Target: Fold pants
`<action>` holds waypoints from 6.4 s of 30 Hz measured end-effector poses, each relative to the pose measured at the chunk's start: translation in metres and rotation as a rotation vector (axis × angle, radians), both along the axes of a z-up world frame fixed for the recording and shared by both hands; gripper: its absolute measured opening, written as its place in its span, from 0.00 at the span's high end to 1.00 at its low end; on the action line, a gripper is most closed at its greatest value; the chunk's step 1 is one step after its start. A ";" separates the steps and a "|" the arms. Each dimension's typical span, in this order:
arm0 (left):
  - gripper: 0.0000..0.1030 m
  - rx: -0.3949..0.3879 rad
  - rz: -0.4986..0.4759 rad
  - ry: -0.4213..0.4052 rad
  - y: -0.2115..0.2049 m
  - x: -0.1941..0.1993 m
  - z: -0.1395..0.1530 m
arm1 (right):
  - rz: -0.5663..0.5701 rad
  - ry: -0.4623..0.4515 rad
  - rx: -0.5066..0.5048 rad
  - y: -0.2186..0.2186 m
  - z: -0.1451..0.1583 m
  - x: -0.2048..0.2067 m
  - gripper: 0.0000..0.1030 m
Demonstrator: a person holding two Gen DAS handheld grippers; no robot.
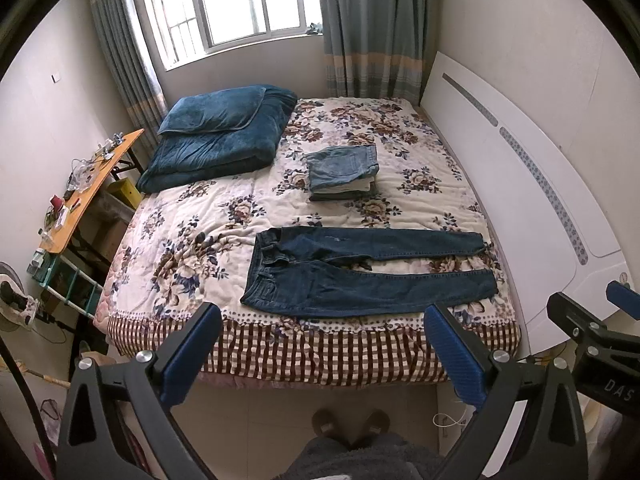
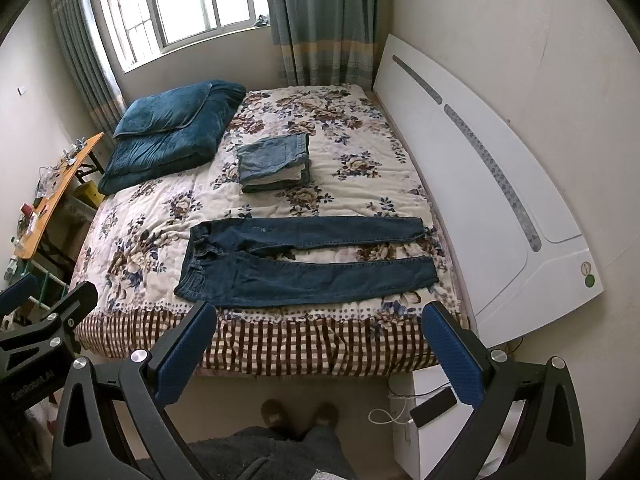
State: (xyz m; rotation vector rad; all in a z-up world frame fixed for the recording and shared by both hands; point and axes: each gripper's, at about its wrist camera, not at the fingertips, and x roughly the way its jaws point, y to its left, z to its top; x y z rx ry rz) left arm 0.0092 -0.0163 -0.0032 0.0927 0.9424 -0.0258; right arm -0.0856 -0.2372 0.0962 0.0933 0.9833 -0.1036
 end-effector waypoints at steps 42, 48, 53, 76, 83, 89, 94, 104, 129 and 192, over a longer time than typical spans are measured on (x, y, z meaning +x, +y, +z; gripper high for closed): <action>0.00 -0.010 0.000 0.010 0.010 -0.002 -0.005 | 0.008 0.008 0.019 0.015 -0.003 -0.001 0.00; 0.00 -0.012 0.054 0.011 0.017 0.013 -0.024 | 0.012 0.054 0.094 0.005 -0.033 0.016 0.00; 0.00 0.009 0.129 0.008 0.019 0.045 -0.053 | 0.011 0.112 0.140 -0.007 -0.078 0.053 0.00; 0.00 0.095 0.048 0.295 0.070 0.347 -0.271 | -0.142 0.373 0.142 0.029 -0.320 0.366 0.00; 0.03 0.218 -0.106 0.360 0.072 0.453 -0.380 | 0.035 0.474 0.071 0.062 -0.438 0.499 0.00; 0.18 0.276 -0.310 0.474 0.046 0.533 -0.488 | 0.346 0.613 -0.066 0.092 -0.566 0.614 0.00; 0.21 0.377 -0.585 0.605 0.005 0.565 -0.569 | 0.506 0.747 -0.141 0.090 -0.652 0.671 0.00; 0.26 0.479 -0.901 0.818 -0.045 0.554 -0.647 | 0.726 0.890 -0.263 0.062 -0.718 0.693 0.00; 0.92 0.261 -0.563 0.573 -0.006 0.471 -0.469 | 0.564 0.804 -0.266 -0.044 -0.682 0.600 0.90; 0.16 0.059 0.157 0.516 0.004 0.347 -0.528 | -0.364 0.662 -0.056 -0.187 -0.700 0.487 0.10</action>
